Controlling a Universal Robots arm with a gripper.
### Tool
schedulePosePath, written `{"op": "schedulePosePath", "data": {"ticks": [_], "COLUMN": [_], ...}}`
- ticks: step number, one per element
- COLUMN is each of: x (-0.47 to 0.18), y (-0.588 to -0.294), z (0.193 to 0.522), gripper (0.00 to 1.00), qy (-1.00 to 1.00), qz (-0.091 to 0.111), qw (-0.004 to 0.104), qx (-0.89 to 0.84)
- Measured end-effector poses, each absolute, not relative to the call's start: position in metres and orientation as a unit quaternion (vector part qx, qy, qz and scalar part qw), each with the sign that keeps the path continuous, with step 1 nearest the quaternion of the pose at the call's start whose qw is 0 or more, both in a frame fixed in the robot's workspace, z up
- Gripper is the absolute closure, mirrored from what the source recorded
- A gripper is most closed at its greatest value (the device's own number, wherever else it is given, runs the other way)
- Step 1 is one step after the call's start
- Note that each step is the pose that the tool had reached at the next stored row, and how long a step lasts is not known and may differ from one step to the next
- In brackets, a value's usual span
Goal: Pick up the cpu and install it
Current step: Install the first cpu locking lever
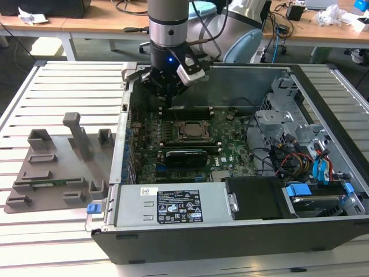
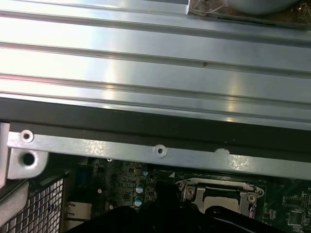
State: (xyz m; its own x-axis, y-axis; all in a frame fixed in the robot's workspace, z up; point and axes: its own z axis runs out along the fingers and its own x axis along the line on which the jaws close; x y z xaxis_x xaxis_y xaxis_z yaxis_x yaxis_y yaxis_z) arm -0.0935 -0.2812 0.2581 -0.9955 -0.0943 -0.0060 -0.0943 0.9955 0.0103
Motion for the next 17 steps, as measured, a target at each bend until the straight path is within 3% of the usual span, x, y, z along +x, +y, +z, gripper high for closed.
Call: {"op": "schedulePosePath", "data": {"ticks": [17], "x": [-0.062], "y": [-0.281], "z": [0.258], "gripper": [0.89], "qy": [0.999], "qz": [0.005], "qw": [-0.001], "qx": [-0.047]}}
